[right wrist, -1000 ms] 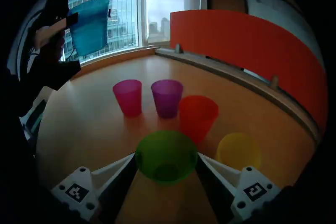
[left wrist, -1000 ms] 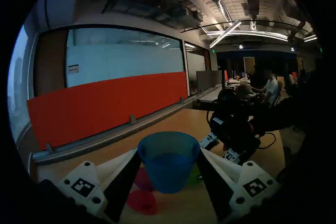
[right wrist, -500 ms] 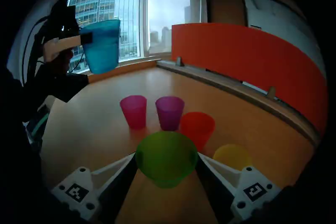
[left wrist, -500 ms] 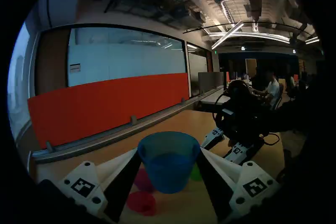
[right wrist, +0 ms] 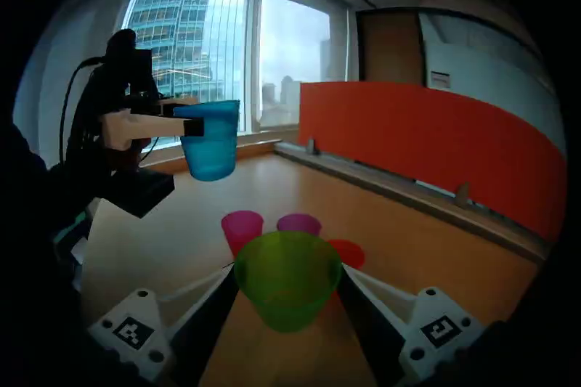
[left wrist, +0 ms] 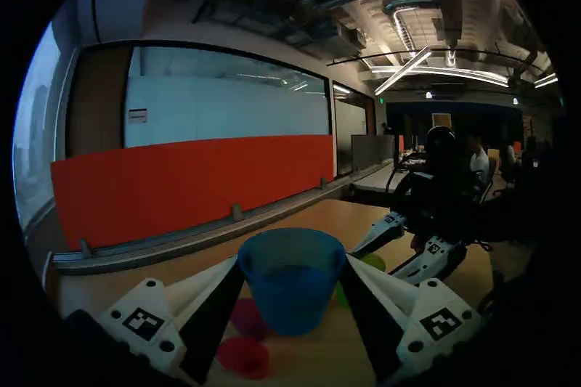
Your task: Pour water
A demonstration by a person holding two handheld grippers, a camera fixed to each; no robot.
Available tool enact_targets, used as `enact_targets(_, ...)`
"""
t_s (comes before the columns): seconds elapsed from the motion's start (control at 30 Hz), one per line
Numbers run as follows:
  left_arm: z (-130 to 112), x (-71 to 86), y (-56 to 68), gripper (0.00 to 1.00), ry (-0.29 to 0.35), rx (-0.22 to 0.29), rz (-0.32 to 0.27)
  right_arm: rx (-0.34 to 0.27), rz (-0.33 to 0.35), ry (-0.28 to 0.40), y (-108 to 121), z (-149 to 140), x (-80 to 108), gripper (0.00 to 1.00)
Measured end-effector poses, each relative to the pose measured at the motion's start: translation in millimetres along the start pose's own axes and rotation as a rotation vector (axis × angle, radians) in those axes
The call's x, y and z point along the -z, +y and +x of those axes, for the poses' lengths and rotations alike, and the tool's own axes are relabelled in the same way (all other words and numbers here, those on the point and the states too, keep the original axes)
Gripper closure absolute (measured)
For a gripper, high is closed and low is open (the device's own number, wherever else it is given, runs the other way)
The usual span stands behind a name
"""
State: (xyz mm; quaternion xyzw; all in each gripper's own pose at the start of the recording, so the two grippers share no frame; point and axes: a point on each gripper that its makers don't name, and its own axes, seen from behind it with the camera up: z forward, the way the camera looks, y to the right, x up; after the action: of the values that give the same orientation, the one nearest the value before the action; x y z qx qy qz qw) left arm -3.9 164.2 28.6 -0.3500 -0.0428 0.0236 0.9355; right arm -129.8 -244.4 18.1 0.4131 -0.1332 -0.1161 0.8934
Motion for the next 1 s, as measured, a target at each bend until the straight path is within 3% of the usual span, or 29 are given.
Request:
enact_targets(0.47,6.6,-2.6,4.2,0.14,0.021,0.000,-0.001,0.013,-0.006,0.147,-6.1,41.3,11.2,0.07)
enact_targets(1.0,22.8,-1.1,-5.3,0.14,0.049,-0.028,0.025,0.030,0.007,0.185,-9.3,51.4,7.6,0.07)
